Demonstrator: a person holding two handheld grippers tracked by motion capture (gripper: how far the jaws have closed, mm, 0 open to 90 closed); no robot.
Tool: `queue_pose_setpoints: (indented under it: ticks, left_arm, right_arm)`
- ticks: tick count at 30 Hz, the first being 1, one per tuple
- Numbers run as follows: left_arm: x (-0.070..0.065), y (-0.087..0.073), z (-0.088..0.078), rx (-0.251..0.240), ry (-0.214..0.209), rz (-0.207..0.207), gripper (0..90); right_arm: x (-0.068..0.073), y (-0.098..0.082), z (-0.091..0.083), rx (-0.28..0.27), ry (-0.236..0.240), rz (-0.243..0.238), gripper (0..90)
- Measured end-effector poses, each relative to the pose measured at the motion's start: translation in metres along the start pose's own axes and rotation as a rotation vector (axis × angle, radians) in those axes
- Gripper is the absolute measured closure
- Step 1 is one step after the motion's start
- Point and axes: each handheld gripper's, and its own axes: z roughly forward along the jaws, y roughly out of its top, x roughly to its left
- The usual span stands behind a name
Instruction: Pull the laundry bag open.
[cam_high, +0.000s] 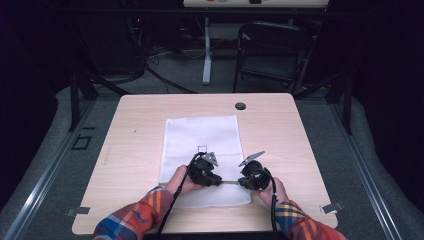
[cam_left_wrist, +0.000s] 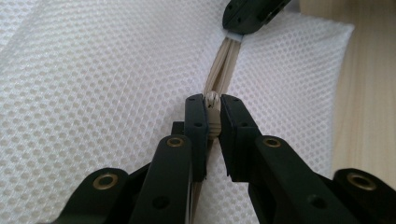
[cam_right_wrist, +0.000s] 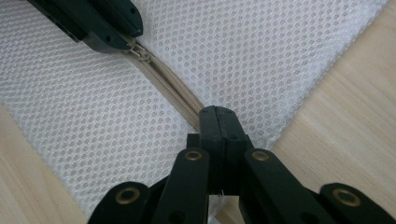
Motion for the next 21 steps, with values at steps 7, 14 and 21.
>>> queue_pose_setpoints:
  ticks: [7,14,21]
  left_arm:
    - [0.001,-0.005,-0.005,-0.001,0.009,-0.002,82.0]
    - [0.003,-0.009,-0.008,0.007,0.012,0.000,81.9]
    - [0.006,-0.014,-0.015,0.008,0.025,-0.013,81.9]
  right_arm:
    - [0.000,0.000,0.000,0.000,-0.001,-0.001,90.0]
    - [0.000,0.000,0.000,-0.001,-0.001,0.000,90.0]
    - [0.000,0.000,0.000,-0.002,0.002,0.007,90.0]
